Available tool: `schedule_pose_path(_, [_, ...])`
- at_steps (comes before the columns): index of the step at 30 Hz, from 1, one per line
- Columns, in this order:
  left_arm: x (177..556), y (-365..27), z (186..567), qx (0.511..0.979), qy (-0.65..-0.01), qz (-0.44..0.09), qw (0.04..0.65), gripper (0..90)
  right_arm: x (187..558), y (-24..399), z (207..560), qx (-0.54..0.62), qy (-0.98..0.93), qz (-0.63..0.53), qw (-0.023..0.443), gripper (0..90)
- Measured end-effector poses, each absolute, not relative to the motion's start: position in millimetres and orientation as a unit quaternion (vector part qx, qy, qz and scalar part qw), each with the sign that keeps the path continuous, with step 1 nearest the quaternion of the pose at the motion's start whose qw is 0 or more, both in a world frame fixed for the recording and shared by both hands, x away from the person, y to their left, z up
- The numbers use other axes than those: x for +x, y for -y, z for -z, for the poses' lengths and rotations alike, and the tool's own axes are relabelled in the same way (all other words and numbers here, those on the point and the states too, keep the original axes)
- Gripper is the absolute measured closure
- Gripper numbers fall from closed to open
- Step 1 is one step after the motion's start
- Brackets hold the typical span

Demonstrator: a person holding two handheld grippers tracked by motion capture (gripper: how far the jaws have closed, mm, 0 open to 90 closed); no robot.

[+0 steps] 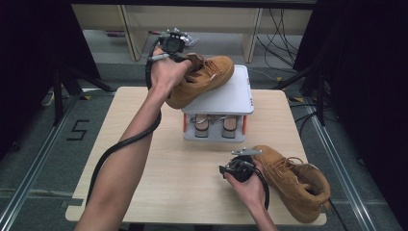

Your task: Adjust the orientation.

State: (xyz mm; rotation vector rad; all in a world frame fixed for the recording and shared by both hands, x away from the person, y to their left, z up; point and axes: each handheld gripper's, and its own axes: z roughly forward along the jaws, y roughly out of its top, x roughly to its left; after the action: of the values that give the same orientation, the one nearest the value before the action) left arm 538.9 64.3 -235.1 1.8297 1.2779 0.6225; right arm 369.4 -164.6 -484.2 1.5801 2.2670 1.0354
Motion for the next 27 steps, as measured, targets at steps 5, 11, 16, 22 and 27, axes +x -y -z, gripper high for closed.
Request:
schedule_pose_path(5, [541,-57,237,0.724,-0.507,-0.242,0.402,79.4,369,165,485,0.535,-0.766,-0.346,0.092,55.2])
schedule_pose_path(11, [546,-59,238,0.726,-0.506,-0.251,0.393,77.2,369,164,485,0.538,-0.764,-0.345,0.091,55.2])
schedule_pose_path(16, [552,-65,240,0.730,-0.499,-0.252,0.392,74.0,369,164,487,0.527,-0.771,-0.345,0.095,55.1])
schedule_pose_path(22, [561,-75,243,0.721,-0.501,-0.258,0.404,69.8,369,164,487,0.530,-0.767,-0.349,0.095,55.1])
schedule_pose_path(27, [565,-82,243,0.708,-0.502,-0.269,0.418,66.7,371,166,488,0.518,-0.774,-0.348,0.104,55.1])
